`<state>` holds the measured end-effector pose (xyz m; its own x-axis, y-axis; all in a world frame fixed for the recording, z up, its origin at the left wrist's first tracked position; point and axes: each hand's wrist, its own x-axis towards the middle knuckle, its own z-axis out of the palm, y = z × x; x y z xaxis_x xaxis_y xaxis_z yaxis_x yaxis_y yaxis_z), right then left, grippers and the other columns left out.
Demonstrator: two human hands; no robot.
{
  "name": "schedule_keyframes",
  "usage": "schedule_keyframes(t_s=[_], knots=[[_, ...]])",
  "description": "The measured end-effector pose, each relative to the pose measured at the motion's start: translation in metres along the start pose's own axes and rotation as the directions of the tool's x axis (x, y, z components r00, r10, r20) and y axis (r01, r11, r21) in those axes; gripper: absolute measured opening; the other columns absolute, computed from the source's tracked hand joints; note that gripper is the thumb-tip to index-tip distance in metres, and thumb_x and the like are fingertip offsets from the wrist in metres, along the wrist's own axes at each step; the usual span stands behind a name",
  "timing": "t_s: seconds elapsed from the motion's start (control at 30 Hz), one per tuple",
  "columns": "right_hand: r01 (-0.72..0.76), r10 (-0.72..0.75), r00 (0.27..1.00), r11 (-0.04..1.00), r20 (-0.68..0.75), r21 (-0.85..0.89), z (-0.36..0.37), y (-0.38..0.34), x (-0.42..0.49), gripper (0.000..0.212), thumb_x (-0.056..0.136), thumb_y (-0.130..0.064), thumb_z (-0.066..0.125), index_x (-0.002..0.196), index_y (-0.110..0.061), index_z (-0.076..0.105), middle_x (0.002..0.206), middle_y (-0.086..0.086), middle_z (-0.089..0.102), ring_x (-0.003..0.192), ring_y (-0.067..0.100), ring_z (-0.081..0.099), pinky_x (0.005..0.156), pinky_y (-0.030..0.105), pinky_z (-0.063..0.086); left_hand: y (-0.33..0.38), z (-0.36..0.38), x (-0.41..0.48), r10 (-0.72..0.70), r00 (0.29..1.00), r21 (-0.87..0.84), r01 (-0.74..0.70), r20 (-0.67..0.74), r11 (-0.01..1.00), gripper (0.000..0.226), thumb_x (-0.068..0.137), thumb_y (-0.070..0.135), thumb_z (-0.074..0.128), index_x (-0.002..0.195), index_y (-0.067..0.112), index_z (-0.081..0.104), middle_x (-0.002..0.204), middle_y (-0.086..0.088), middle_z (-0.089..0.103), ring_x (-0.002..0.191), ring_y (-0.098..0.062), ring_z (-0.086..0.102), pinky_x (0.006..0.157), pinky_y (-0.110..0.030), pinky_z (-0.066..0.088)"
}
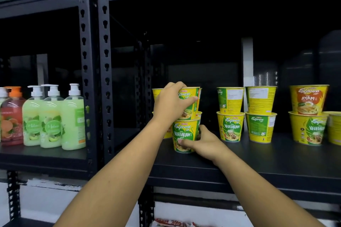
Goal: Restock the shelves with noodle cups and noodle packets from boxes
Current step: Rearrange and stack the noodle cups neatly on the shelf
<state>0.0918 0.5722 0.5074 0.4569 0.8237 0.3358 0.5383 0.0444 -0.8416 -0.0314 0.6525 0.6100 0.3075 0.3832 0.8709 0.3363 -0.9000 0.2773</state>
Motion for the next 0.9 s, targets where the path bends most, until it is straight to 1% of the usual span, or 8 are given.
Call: schedule_keyframes(t_s=[0.17,0.27,0.37,0.43,0.57,0.7,0.8,0.9], knots=[[0.006,-0.006,1.0,1.0,-0.009,-0.017,0.001,0.0,0.0,0.068,0.07,-0.05,0.089,0.124,-0.035,0.051,0.106,-0.018,0.067,0.101,0.003,0.064,0.095,0.031,0.051,0.003,0.001,0.0,-0.009,0.999,0.063,0.007,0.033,0.998,0.041,0.087,0.062,0.07,0.111,0.032,0.06,0.108,0.012,0.055,0.085,-0.008,0.061,0.071,-0.034,0.054],[0.004,-0.004,1.0,1.0,-0.015,-0.026,0.001,-0.002,-0.001,0.066,0.072,-0.049,0.088,0.124,-0.034,0.051,0.104,-0.019,0.064,0.098,0.0,0.062,0.087,0.028,0.048,0.0,0.002,-0.001,0.011,0.997,0.073,-0.016,0.07,0.997,0.056,0.086,0.064,0.07,0.128,0.033,0.05,0.128,0.01,0.048,0.094,-0.013,0.062,0.073,-0.034,0.051],[0.004,-0.004,1.0,0.999,-0.014,-0.034,0.001,-0.003,-0.002,0.069,0.071,-0.05,0.089,0.127,-0.033,0.051,0.105,-0.019,0.065,0.099,0.002,0.063,0.09,0.03,0.049,-0.008,-0.001,-0.013,0.006,0.993,-0.053,0.0,0.119,0.999,0.088,0.085,0.065,0.071,0.153,0.037,0.022,0.159,0.006,0.018,0.106,-0.012,0.053,0.083,-0.036,0.052],[0.0,-0.001,1.0,0.999,-0.018,-0.034,0.001,-0.003,-0.003,0.07,0.071,-0.05,0.089,0.128,-0.033,0.051,0.105,-0.019,0.066,0.099,0.002,0.063,0.09,0.03,0.049,-0.017,-0.007,-0.027,-0.008,0.992,-0.168,0.03,0.13,0.985,0.095,0.088,0.065,0.067,0.159,0.037,0.01,0.165,0.011,0.004,0.118,-0.007,0.043,0.095,-0.036,0.047],[-0.008,0.007,1.0,0.999,-0.017,-0.052,0.001,-0.007,-0.004,0.071,0.072,-0.051,0.088,0.127,-0.033,0.048,0.103,-0.021,0.061,0.099,0.003,0.06,0.089,0.029,0.046,-0.046,-0.013,-0.068,-0.105,0.977,-0.287,0.156,0.186,0.945,0.083,0.096,0.065,0.052,0.162,0.028,0.016,0.162,0.009,0.019,0.137,-0.004,0.037,0.111,-0.028,0.033],[-0.013,0.012,1.0,0.999,-0.019,-0.048,0.002,-0.008,-0.003,0.075,0.071,-0.052,0.088,0.13,-0.032,0.046,0.102,-0.021,0.058,0.101,0.006,0.06,0.091,0.03,0.046,-0.069,-0.011,-0.096,-0.167,0.918,-0.169,0.24,0.359,0.956,0.066,0.106,0.052,0.038,0.162,0.02,0.025,0.164,0.0,0.026,0.148,-0.011,0.031,0.11,-0.018,0.022],[-0.014,0.014,1.0,0.999,-0.021,-0.034,0.001,-0.01,-0.005,0.072,0.072,-0.049,0.089,0.128,-0.032,0.047,0.1,-0.022,0.059,0.093,0.0,0.058,0.086,0.029,0.044,-0.075,-0.009,-0.099,-0.203,0.882,-0.002,0.225,0.425,0.974,0.05,0.107,0.039,0.047,0.154,0.022,0.043,0.154,-0.003,0.048,0.138,-0.02,0.047,0.108,-0.025,0.036],[-0.016,0.016,0.999,1.0,-0.033,0.002,0.0,-0.01,-0.005,0.072,0.071,-0.045,0.091,0.129,-0.028,0.051,0.102,-0.018,0.062,0.093,-0.001,0.059,0.075,0.024,0.045,-0.072,-0.006,-0.1,-0.287,0.808,0.23,0.193,0.514,0.954,0.038,0.094,0.05,0.054,0.128,0.035,0.064,0.13,0.0,0.065,0.115,-0.026,0.061,0.094,-0.039,0.052]])
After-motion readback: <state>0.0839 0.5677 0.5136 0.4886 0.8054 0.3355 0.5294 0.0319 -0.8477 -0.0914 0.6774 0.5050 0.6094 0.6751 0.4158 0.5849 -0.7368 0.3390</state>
